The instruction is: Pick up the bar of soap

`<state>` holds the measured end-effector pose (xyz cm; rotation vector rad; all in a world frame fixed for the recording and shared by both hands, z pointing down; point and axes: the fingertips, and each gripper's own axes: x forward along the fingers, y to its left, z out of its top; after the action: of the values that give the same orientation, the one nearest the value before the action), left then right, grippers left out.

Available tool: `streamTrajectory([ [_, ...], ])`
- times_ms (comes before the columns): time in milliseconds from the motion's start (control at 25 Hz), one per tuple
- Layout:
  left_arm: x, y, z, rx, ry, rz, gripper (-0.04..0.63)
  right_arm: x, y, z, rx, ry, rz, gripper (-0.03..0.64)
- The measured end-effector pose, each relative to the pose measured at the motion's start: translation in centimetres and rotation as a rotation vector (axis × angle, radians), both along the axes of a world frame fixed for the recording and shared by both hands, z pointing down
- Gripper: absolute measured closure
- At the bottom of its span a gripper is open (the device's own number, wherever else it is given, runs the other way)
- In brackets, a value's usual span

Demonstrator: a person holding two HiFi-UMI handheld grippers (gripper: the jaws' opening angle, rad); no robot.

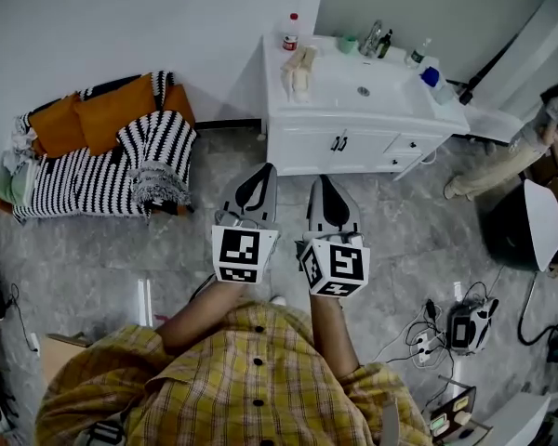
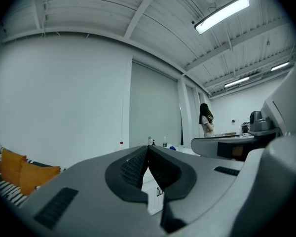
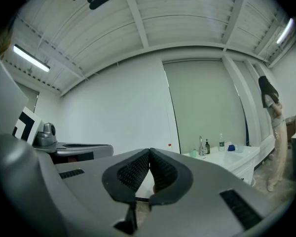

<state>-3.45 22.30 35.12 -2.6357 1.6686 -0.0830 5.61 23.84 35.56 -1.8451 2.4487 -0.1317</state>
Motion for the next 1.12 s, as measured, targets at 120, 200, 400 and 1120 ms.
streamTrajectory([
  [120, 1.2, 0.3, 0.5, -0.002, -0.011, -0.018, 0.584, 1.7, 0.4, 0.7, -0.005, -0.016, -0.008, 0.597],
  [200, 1.9, 0.3, 1.0, -0.003, -0.025, -0.027, 0.584, 2.8, 0.2, 0.9, -0.001, -0.025, -0.010, 0.598],
  [400, 3.1, -0.7, 2.4, -0.030, -0.056, -0.043, 0.584, 5.2, -1.2, 2.0, -0.022, -0.051, 0.001, 0.598],
  [1120, 3.3, -25.3, 1.5, -0.034, 0.026, -0.049, 0.584, 4.6, -24.7, 2.0, -0.061, 0.014, -0.001, 0.598],
])
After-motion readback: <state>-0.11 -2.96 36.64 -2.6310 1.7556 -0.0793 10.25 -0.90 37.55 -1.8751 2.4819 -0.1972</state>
